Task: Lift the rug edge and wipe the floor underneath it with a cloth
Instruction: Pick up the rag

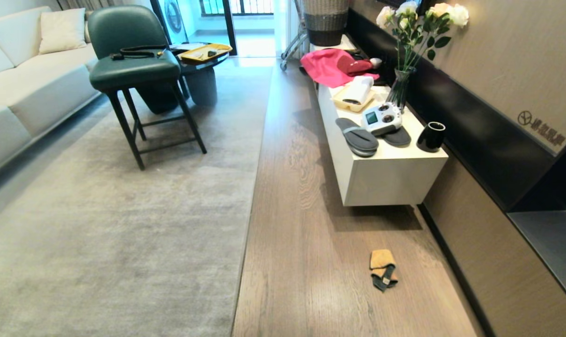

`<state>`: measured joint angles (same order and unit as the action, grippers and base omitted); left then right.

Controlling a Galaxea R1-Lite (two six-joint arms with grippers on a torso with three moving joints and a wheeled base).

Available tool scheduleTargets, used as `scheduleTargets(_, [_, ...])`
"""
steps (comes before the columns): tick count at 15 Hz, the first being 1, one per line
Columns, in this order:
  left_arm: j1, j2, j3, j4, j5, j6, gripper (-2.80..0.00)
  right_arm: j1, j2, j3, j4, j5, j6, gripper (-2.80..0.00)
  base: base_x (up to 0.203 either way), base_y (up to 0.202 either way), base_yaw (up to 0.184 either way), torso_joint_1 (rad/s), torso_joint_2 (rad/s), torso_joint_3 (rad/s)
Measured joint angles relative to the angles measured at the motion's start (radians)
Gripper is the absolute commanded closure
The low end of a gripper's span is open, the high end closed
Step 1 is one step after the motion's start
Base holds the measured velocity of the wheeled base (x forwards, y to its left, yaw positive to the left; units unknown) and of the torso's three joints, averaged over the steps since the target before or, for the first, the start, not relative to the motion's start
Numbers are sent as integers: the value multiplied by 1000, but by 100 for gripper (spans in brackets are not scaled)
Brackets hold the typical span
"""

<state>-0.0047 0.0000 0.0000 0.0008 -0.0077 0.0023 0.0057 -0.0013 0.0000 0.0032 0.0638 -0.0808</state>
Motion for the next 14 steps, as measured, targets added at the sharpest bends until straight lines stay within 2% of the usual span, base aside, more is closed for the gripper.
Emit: scheduleTargets(14, [0,0,0,1,0,4,0,0,0,0,0,0,0,0,0,0,0,4,3,-199])
